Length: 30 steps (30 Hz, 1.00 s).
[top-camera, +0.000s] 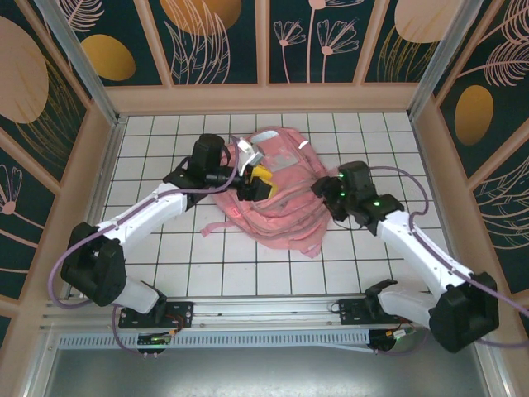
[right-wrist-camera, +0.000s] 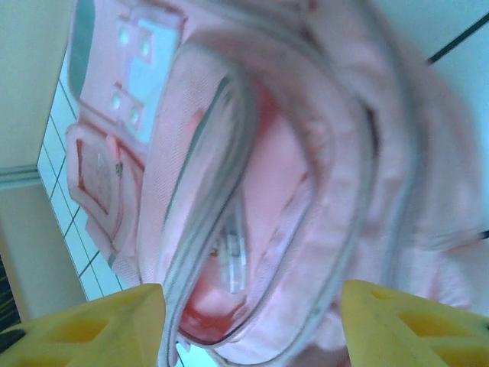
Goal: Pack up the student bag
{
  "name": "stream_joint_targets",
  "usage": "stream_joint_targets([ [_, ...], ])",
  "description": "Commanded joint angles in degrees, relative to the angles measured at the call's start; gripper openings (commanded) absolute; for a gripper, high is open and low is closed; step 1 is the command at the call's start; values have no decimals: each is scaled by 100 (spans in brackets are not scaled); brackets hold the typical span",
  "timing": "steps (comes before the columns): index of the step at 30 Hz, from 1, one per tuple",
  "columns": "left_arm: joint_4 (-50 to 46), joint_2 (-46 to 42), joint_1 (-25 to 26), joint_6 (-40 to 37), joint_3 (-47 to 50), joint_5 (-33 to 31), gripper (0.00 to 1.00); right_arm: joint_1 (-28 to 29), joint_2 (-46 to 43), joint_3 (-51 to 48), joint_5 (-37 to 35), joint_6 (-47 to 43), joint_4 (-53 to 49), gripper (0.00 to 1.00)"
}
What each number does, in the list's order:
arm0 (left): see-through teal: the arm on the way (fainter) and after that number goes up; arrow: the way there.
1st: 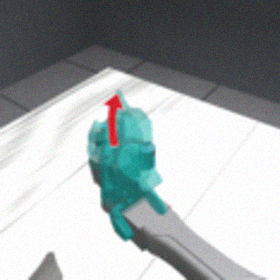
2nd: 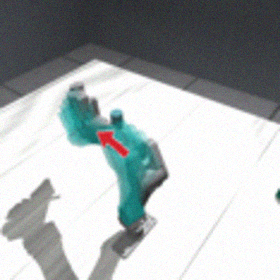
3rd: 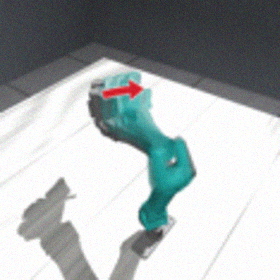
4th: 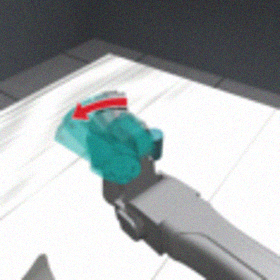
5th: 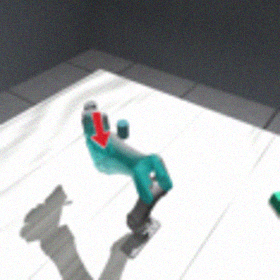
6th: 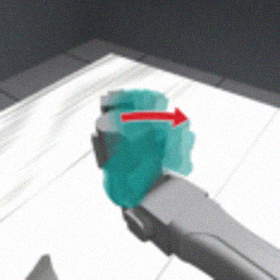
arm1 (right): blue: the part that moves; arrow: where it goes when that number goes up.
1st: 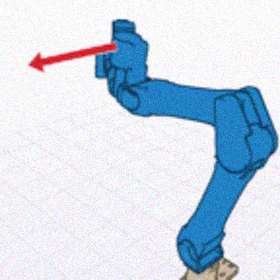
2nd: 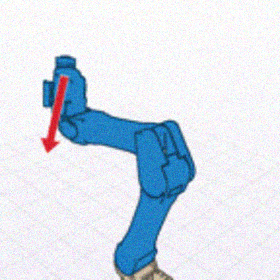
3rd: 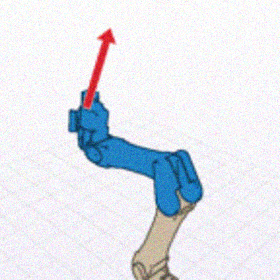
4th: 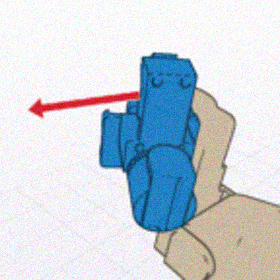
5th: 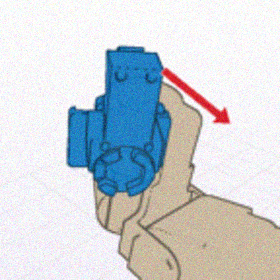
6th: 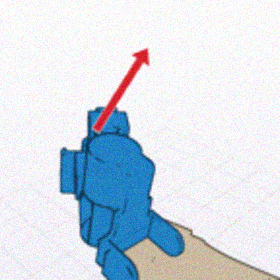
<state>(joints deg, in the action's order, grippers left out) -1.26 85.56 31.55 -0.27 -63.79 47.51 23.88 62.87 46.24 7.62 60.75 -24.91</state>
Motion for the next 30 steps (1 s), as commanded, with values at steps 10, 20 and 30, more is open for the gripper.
stream_joint_targets([
  [10, -92, 2564, -103, -672, -1105, -3059, 51, -874, 1504, -813, 1633, -1089, 1393, 64],
  [20, 766, 1453, -67, 543, 770, -1567, 50, -498, 3783, 26, 2415, -1507, 3329, 42],
  [30, 525, 600, 395, 537, 1431, -1475, 49, -9, 6086, 2743, 2599, -1324, 3593, 43],
])
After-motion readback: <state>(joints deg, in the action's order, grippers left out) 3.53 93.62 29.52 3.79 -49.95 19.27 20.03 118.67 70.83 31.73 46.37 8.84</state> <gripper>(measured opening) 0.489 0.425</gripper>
